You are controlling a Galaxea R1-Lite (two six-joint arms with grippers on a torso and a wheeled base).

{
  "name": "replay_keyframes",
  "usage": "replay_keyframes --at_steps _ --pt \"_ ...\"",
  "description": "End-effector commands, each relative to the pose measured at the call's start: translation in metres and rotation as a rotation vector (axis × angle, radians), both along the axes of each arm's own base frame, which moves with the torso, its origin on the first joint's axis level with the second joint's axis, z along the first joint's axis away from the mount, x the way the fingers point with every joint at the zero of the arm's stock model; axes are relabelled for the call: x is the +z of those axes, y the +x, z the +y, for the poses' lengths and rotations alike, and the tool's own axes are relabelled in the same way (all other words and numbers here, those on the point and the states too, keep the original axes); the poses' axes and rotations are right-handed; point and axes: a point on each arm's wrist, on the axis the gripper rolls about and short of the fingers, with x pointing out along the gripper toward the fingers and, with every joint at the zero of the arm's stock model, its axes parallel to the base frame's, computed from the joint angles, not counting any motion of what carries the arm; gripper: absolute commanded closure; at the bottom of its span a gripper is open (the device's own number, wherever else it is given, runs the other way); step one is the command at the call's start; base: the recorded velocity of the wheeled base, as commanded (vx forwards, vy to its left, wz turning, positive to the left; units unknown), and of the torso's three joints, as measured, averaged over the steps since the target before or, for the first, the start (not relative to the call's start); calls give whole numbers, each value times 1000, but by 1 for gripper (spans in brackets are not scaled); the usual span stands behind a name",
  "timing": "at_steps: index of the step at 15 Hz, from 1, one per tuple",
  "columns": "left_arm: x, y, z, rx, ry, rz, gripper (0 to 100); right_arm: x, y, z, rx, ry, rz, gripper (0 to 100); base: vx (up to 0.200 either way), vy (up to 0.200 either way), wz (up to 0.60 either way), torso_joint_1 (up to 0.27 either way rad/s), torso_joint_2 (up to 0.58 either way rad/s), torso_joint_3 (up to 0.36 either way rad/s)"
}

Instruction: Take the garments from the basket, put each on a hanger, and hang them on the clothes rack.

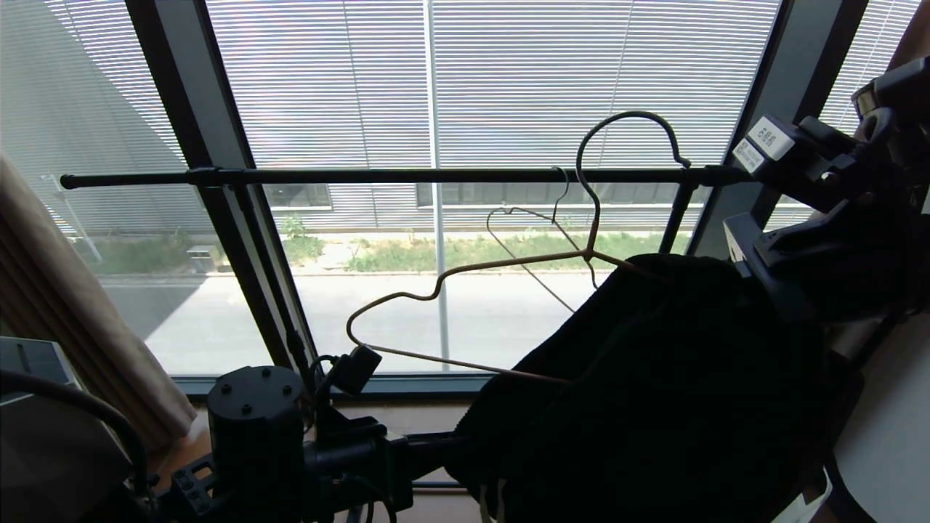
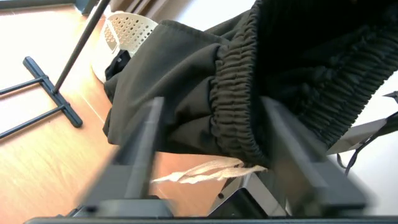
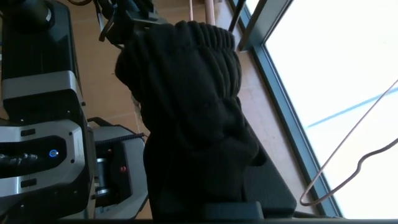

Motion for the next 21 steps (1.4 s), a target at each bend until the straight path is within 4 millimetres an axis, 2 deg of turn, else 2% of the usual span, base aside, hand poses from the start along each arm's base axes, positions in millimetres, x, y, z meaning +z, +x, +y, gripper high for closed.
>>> replay_keyframes --at_steps 1,6,11,21 --pt "6 -2 3 10 -13 -19 100 -3 -5 -3 -3 -4 8 100 0 0 0 0 0 0" --pt "11 7 31 113 2 -61 100 -13 -13 -26 -81 -17 37 100 0 0 0 0 0 0" --pt "13 20 48 188 17 -100 100 -27 -28 -36 -100 -36 72 100 0 0 0 0 0 0" --pt "33 42 45 210 -30 -192 100 -53 -36 -31 -136 -165 118 100 0 0 0 0 0 0"
